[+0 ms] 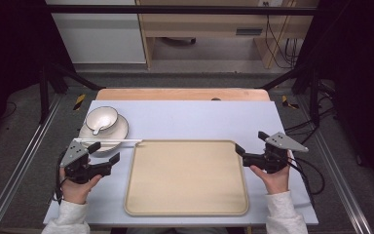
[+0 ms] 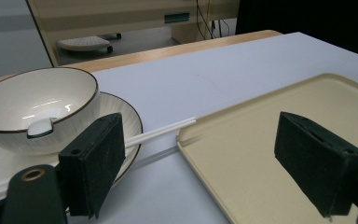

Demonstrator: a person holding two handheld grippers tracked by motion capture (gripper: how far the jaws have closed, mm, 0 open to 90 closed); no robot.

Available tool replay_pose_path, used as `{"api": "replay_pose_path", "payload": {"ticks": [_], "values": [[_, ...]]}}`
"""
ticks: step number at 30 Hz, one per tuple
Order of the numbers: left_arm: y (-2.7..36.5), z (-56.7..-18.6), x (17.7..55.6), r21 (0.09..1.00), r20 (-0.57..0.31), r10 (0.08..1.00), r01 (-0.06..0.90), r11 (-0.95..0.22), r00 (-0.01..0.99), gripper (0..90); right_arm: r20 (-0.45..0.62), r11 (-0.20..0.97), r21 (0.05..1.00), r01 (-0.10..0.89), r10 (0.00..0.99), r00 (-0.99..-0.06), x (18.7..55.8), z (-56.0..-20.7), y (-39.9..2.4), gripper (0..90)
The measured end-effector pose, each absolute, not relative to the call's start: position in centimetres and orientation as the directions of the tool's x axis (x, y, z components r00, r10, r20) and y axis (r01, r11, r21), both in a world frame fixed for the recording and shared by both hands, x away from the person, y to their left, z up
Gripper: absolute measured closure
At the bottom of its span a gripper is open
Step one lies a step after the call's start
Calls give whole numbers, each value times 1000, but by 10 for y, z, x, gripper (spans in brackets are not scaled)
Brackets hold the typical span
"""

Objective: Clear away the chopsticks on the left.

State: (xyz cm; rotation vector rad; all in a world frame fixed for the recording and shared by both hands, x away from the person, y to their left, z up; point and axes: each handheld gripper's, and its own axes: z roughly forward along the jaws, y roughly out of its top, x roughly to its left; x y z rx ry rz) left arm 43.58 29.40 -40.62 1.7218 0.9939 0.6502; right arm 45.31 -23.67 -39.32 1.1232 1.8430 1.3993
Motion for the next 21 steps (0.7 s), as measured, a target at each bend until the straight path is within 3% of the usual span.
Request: {"api": "replay_pose_path", "payload": {"ticks": [21], "values": [[331,-405,469,896,24,858,370,-246,512,189,67,82,958,274,868,-492,452,-392,-230,84]]}}
